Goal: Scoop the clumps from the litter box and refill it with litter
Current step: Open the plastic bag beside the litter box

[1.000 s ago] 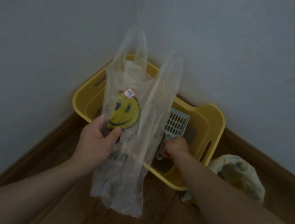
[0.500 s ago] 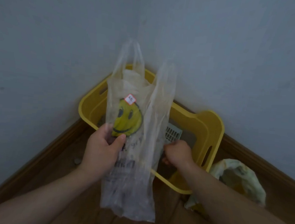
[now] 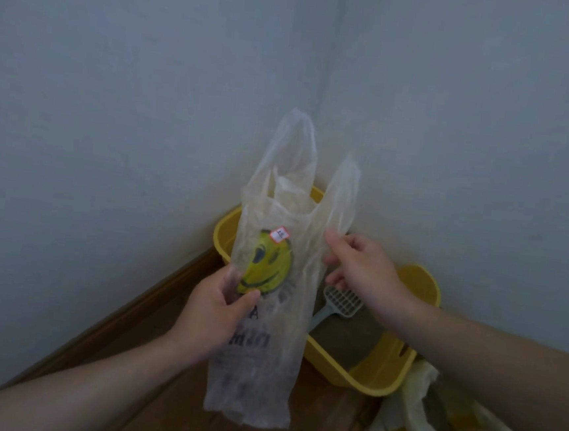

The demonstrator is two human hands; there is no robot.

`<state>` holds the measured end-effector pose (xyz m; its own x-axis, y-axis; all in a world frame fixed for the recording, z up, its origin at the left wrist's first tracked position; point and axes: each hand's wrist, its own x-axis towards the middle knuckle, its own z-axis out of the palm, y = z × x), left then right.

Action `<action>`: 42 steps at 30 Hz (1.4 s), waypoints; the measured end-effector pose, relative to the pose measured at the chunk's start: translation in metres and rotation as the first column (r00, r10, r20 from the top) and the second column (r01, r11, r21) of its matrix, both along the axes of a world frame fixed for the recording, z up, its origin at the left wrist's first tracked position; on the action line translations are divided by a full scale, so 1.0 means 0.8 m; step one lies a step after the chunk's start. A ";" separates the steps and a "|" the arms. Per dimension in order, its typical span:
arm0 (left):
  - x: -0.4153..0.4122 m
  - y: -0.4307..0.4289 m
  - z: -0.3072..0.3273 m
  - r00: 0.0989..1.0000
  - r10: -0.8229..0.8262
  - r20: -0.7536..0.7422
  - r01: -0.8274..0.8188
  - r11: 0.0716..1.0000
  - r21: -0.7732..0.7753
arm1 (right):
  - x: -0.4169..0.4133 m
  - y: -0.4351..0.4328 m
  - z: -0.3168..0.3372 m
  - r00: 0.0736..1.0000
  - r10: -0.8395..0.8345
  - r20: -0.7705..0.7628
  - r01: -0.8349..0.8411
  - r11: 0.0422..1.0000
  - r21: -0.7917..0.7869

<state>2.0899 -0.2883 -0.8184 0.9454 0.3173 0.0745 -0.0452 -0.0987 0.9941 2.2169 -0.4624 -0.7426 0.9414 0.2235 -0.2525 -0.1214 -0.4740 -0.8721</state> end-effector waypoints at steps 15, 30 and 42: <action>-0.098 0.071 0.044 0.980 0.184 -0.072 -0.192 0.973 -0.129 | -0.047 0.070 -0.006 0.869 0.470 0.155 -0.492 0.792 0.360; -0.086 0.112 0.162 1.000 0.007 0.024 -0.025 0.433 0.901 | -0.048 0.078 -0.030 0.735 0.662 0.147 -0.663 0.656 0.361; -0.051 0.132 0.147 0.938 0.178 -0.296 0.134 0.600 0.788 | -0.079 0.043 0.073 0.684 0.531 0.501 -0.710 0.644 0.287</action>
<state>2.0490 -0.1830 -0.7007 0.9536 0.3009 0.0106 0.2605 -0.8422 0.4720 2.1540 -0.4277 -0.6839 0.5279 0.7830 0.3290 0.4017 0.1112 -0.9090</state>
